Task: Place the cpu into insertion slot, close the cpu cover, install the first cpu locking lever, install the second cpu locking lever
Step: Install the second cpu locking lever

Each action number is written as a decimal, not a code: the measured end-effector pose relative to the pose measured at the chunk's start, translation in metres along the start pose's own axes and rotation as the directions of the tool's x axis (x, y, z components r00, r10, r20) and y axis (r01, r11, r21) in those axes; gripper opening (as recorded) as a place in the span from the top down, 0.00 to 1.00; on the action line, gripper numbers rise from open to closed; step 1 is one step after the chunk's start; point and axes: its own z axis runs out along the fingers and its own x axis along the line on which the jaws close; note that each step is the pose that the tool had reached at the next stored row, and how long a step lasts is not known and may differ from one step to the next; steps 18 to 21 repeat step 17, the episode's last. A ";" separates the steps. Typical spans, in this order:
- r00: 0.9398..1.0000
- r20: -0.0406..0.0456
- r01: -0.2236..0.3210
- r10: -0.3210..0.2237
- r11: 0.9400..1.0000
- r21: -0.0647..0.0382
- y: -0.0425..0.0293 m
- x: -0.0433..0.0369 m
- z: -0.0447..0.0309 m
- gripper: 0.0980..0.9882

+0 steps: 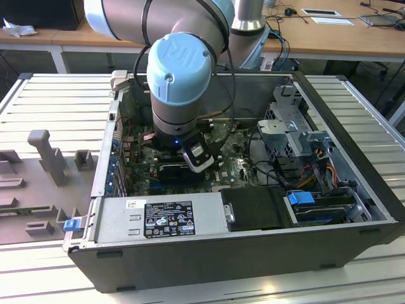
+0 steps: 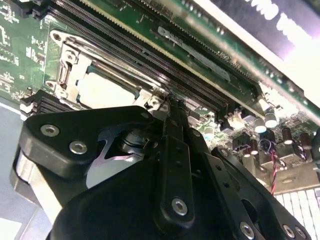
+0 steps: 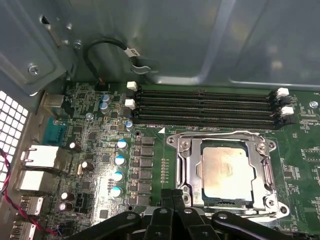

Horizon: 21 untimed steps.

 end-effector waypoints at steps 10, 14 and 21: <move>1.000 0.000 0.000 0.000 1.000 0.000 0.0072 0.0000 -0.0158 0.99; 1.000 0.000 0.000 0.000 1.000 0.000 0.0090 0.0000 -0.0199 0.99; 1.000 0.000 0.000 0.000 1.000 0.000 0.0093 -0.0001 -0.0203 0.99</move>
